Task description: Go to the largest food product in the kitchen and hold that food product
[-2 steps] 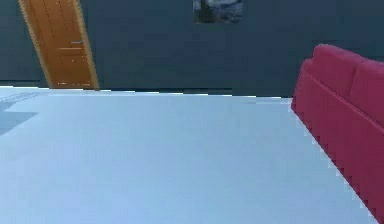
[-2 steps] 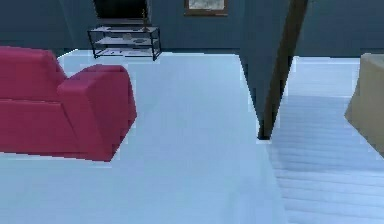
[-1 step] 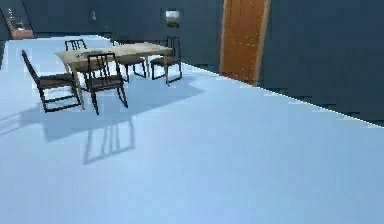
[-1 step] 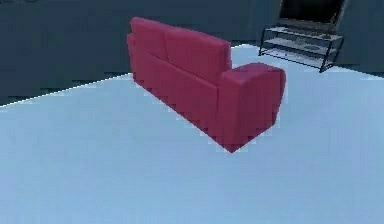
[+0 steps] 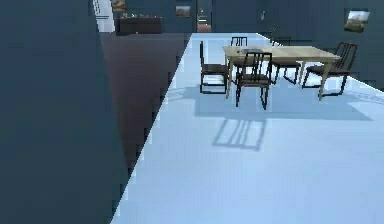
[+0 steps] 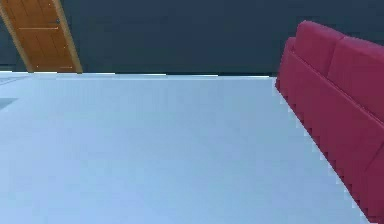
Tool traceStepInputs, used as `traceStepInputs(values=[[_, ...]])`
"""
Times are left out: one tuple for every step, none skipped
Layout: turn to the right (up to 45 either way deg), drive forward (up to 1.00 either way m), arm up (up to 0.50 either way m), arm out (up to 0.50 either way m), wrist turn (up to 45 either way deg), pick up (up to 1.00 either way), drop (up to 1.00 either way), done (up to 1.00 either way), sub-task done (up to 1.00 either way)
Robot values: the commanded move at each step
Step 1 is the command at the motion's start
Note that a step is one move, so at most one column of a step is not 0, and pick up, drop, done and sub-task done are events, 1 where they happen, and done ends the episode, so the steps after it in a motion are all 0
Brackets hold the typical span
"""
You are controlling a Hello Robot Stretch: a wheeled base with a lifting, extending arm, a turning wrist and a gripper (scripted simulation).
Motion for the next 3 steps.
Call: traceStepInputs(values=[[0.0, 1.0, 0.0, 0.0, 0.0, 0.0, 0.0, 0.0, 0.0], [-3.0, 0.0, 0.0, 0.0, 0.0, 0.0, 0.0, 0.0, 0.0], [0.0, 0.6, 0.0, 0.0, 0.0, 0.0, 0.0, 0.0, 0.0]])
